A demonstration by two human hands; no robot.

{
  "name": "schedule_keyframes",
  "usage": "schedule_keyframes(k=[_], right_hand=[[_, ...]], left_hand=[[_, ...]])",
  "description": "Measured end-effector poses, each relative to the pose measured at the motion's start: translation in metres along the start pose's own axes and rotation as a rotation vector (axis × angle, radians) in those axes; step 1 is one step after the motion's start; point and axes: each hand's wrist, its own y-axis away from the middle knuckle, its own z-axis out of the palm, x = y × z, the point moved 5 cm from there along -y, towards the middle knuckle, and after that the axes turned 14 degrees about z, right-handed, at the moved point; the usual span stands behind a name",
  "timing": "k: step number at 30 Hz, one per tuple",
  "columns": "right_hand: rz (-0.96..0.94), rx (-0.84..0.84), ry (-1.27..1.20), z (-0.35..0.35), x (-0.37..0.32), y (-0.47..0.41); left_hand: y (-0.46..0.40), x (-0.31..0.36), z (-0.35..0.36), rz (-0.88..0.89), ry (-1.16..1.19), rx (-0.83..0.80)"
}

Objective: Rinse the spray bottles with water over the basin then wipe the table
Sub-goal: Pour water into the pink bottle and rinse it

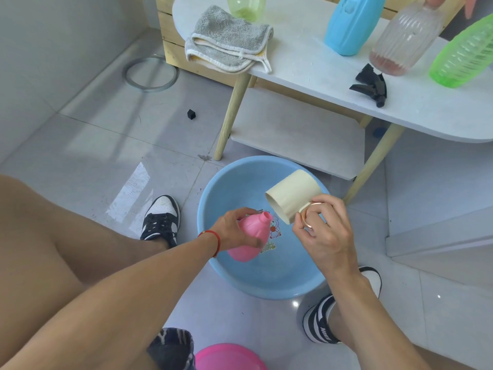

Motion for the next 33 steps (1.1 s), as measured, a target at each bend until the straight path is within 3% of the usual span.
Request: schedule_keyframes(k=[3, 6, 9, 13, 16, 20, 23, 27, 29, 33], right_hand=[[0.409, -0.160, -0.095, 0.019, 0.032, 0.005], [0.618, -0.370, -0.069, 0.046, 0.058, 0.029], [0.518, -0.520, 0.143, 0.071, 0.056, 0.051], [0.381, -0.927, 0.574, 0.112, 0.050, 0.099], [0.392, -1.053, 0.624, 0.125, 0.049, 0.127], [0.607, -1.023, 0.238, 0.127, 0.038, 0.122], [0.940, -0.858, -0.089, 0.120, 0.044, 0.114], [1.468, -0.843, -0.345, 0.113, 0.056, 0.114], [1.568, -0.818, -0.440, 0.108, 0.063, 0.115], [1.544, -0.733, -0.531, 0.095, 0.073, 0.109]], left_hand=[[0.002, -0.002, -0.002, -0.057, 0.109, 0.018], [0.004, -0.002, -0.004, -0.119, 0.189, 0.036], [0.002, -0.005, -0.003, -0.090, 0.233, 0.104], [0.006, -0.009, 0.000, -0.012, 0.150, 0.167], [0.008, -0.006, 0.000, 0.030, -0.038, 0.223], [0.010, -0.009, -0.001, 0.039, -0.158, 0.242], [0.010, -0.009, -0.005, 0.052, -0.199, 0.249], [0.010, -0.012, -0.010, 0.038, -0.139, 0.297], [0.011, -0.013, -0.010, 0.026, -0.103, 0.306], [0.012, -0.015, -0.012, 0.019, -0.061, 0.311]])
